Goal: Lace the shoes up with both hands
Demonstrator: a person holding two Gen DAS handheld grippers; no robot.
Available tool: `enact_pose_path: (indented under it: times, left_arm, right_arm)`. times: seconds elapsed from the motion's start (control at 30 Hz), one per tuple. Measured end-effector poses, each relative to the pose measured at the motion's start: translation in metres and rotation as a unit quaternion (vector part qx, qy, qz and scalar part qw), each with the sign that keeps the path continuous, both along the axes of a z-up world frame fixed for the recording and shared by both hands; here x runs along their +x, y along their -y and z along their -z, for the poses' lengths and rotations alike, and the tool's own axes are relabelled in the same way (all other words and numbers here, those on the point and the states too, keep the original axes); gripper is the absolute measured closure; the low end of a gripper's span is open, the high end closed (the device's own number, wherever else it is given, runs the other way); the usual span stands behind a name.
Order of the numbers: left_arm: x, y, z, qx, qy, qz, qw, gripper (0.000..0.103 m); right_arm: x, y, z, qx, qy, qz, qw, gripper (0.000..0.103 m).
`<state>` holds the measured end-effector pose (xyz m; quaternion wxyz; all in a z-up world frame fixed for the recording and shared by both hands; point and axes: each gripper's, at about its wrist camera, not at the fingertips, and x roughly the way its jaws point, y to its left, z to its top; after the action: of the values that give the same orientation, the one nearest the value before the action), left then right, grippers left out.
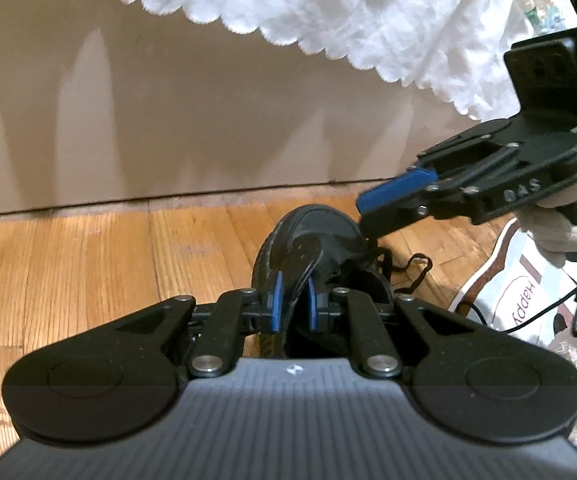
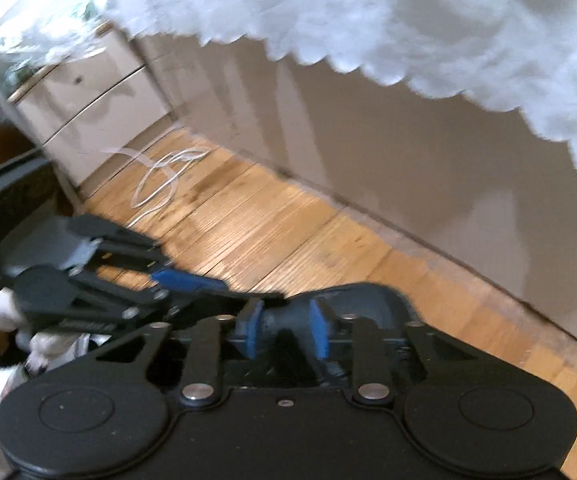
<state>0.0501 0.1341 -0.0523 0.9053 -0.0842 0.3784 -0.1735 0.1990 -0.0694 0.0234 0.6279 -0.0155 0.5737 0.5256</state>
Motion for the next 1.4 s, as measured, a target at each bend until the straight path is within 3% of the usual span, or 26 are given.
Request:
enact_pose_path:
  times: [0.03,0.1,0.17,0.27,0.33,0.37,0.43,0.47,0.53,0.6,0.67,0.77,0.87,0.97,1.07,1.1,1.13,1.27,1.4]
  left_arm:
    - [0.0,-0.002,0.001,-0.007,-0.002,-0.004,1.0,0.089]
    - [0.001,-0.007,0.001,-0.022,-0.007,-0.016,0.9996,0.089]
    - [0.001,-0.007,0.001,-0.024,-0.008,-0.021,0.9995,0.089]
    - [0.0,-0.002,-0.001,-0.016,-0.006,-0.03,0.9994,0.088]
    - [-0.005,0.002,-0.003,-0.021,-0.001,-0.039,0.999,0.085]
    - [-0.007,0.003,-0.005,-0.025,0.004,-0.043,0.9987,0.078]
    - [-0.013,0.006,-0.008,-0.033,0.016,-0.052,0.998,0.069]
    - [-0.016,0.008,-0.01,-0.033,0.029,-0.059,0.9973,0.065]
    - [-0.024,0.012,-0.012,-0.027,0.06,-0.073,0.9952,0.059]
    - [-0.033,0.017,-0.016,-0.022,0.1,-0.084,0.9912,0.034]
    - [-0.044,0.025,-0.023,-0.009,0.128,-0.095,0.9872,0.01]
    - [-0.063,0.036,-0.035,0.003,0.16,-0.087,0.9833,0.002]
    - [-0.071,0.041,-0.039,0.02,0.187,-0.097,0.9773,0.0]
    - [-0.07,0.041,-0.039,0.036,0.185,-0.125,0.9742,0.0]
    - [-0.064,0.035,-0.042,0.021,0.143,-0.109,0.9835,0.0]
    - [-0.063,0.033,-0.043,0.019,0.136,-0.108,0.9846,0.0]
    - [-0.062,0.033,-0.044,0.019,0.13,-0.108,0.9854,0.0]
    - [-0.06,0.034,-0.045,0.027,0.115,-0.104,0.9875,0.0]
    - [-0.048,0.037,-0.041,0.039,0.086,-0.091,0.9914,0.003]
  right_arm:
    - [0.0,-0.003,-0.001,-0.006,0.007,-0.002,1.0,0.099]
    - [0.002,-0.008,-0.003,-0.018,0.026,0.004,0.999,0.101]
    - [0.005,-0.003,-0.005,-0.01,0.047,0.062,0.997,0.101]
    - [-0.005,0.015,0.003,0.041,0.061,0.144,0.987,0.093]
    - [-0.014,0.019,0.007,0.053,0.09,0.144,0.984,0.091]
    - [-0.019,0.022,0.005,0.052,0.12,0.146,0.981,0.089]
    - [-0.021,0.032,-0.004,0.066,0.159,0.17,0.97,0.069]
    - [-0.02,0.039,-0.01,0.077,0.173,0.186,0.964,0.067]
    - [-0.018,0.056,-0.019,0.105,0.221,0.234,0.941,0.046]
    - [-0.02,0.073,-0.028,0.116,0.28,0.28,0.911,0.044]
    - [-0.02,0.087,-0.039,0.091,0.318,0.307,0.892,0.043]
    - [-0.019,0.109,-0.062,0.044,0.339,0.335,0.878,0.041]
    - [-0.017,0.139,-0.093,0.013,0.338,0.35,0.873,0.04]
    - [-0.021,0.179,-0.129,0.009,0.33,0.359,0.873,0.042]
    - [-0.038,0.223,-0.169,0.026,0.324,0.37,0.87,0.077]
    - [-0.046,0.237,-0.182,0.034,0.323,0.374,0.869,0.098]
    - [-0.054,0.247,-0.193,0.043,0.316,0.371,0.872,0.102]
    - [-0.088,0.249,-0.226,0.035,0.311,0.283,0.907,0.102]
    - [-0.096,0.201,-0.217,0.025,0.265,0.166,0.949,0.1]
